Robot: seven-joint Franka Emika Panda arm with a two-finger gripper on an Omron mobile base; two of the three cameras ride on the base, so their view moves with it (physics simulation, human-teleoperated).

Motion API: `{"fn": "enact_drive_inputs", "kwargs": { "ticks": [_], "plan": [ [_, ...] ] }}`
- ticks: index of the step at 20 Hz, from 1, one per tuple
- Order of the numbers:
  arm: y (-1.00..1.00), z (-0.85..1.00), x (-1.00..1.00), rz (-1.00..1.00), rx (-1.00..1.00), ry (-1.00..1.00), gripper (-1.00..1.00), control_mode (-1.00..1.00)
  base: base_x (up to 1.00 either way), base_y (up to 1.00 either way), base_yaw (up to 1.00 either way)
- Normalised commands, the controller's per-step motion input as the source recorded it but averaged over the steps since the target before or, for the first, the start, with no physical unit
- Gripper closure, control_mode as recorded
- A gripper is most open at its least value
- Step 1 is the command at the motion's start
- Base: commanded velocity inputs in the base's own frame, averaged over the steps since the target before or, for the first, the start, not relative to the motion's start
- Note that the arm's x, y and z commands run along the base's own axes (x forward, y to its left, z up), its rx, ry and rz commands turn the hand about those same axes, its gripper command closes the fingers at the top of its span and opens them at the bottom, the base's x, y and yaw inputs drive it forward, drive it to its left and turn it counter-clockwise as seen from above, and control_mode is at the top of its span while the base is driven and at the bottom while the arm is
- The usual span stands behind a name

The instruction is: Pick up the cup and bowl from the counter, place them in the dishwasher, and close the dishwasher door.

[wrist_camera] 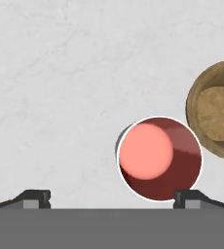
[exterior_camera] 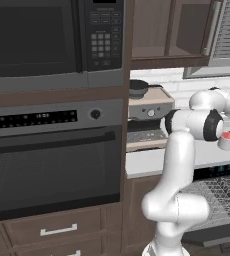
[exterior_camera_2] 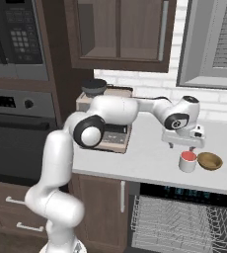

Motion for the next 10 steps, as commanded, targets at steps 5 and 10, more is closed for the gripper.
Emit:
{"fn": "enact_drive_inputs", "kwargs": {
  "ticks": [5, 10],
  "plan": [
    [-0.04, -0.13, 0.0, 0.01, 0.0, 0.0, -1.0, -1.0, 0.0, 0.0, 0.0],
    [0.03, -0.38, 0.0, 0.0, 0.0, 0.0, -1.0, -1.0, 0.0, 0.0, 0.0]
  ]
}}
